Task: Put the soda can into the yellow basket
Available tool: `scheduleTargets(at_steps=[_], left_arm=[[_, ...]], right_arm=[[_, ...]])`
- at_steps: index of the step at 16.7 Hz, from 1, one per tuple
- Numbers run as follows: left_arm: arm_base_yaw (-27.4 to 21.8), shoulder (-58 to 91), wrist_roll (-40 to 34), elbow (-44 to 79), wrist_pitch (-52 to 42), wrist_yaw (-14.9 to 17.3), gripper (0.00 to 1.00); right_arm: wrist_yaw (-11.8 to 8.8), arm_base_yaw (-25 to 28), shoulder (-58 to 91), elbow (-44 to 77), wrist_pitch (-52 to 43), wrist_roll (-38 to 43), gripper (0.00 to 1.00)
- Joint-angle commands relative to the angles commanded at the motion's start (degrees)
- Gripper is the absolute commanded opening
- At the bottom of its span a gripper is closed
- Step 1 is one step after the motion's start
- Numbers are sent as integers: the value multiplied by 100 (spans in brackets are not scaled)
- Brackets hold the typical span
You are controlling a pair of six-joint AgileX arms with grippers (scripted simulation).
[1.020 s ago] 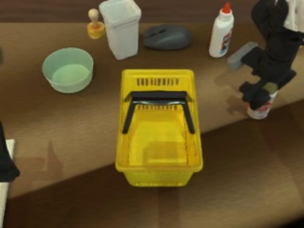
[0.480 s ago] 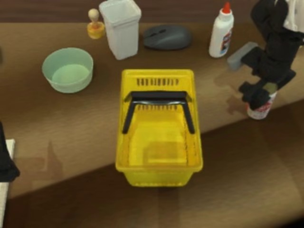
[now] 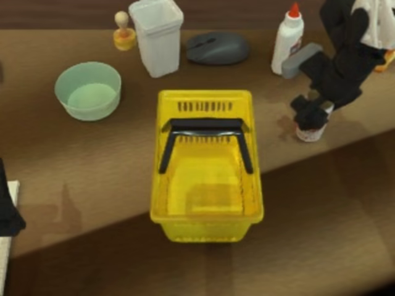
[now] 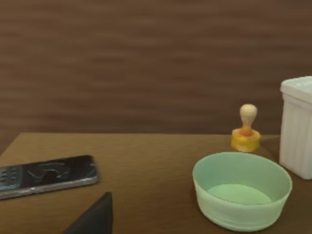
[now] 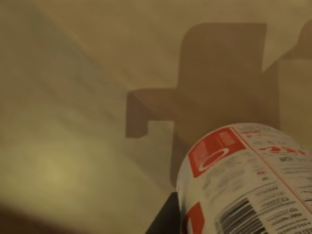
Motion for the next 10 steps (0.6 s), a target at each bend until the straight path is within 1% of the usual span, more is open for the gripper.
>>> scheduleTargets(at_steps=[2,4,6,10], left_arm=[[0,0,0,0,0,0,100],[0,0,0,0,0,0,100],[0,0,0,0,0,0,100],[0,0,0,0,0,0,100]], right_arm=[[-493,61,-64,-231,858,251,0],[-1068,125,-147,-520,1873,559,0],[-1702,193,-244,-853,2997,909,0],[-3038,335,-486,-1593,5362,1657,0]])
